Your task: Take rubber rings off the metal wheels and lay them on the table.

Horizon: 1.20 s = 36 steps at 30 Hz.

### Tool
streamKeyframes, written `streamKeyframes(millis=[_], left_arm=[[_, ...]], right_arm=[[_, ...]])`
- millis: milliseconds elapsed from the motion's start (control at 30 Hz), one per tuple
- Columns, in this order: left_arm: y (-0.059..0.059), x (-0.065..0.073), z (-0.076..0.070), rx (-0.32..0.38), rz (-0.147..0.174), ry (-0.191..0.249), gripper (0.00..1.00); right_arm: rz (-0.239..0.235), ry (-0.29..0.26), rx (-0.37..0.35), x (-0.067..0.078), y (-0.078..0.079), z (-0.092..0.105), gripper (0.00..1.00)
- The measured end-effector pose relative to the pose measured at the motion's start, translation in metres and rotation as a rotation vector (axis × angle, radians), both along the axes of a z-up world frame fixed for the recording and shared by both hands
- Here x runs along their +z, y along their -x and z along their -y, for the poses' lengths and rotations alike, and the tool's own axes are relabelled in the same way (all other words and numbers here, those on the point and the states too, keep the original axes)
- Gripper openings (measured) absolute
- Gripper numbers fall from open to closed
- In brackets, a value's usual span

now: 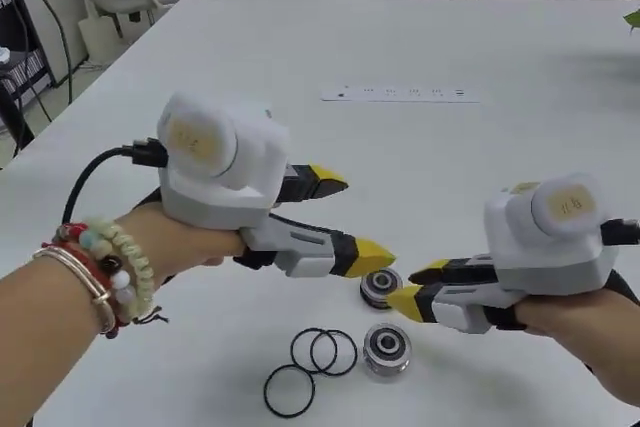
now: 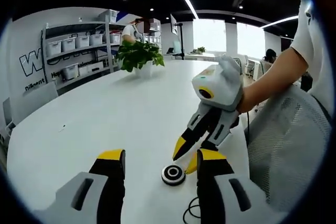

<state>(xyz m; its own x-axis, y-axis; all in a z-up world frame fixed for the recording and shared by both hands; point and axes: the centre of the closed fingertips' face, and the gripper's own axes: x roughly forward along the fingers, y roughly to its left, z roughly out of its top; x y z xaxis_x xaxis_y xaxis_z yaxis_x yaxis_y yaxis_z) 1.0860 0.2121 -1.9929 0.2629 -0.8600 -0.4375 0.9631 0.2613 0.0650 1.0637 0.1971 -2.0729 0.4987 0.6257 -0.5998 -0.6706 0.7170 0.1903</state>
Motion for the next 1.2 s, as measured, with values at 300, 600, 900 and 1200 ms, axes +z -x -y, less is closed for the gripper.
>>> streamKeyframes(millis=[300, 600, 900, 1200], left_arm=[[0.01, -0.042, 0.011, -0.031, -0.047, -0.059, 0.41], [0.009, -0.067, 0.008, 0.0, -0.058, -0.099, 0.3], [0.01, -0.069, 0.01, 0.0, -0.051, -0.092, 0.2], [0.014, -0.069, 0.011, 0.003, -0.062, -0.079, 0.11]], right_arm=[[-0.006, 0.018, 0.02, -0.004, 0.003, -0.002, 0.23], [-0.005, 0.044, 0.04, -0.01, 0.006, -0.005, 0.23], [0.013, 0.059, 0.045, -0.011, 0.004, -0.003, 0.2], [0.038, 0.083, 0.07, -0.012, 0.005, -0.004, 0.17]])
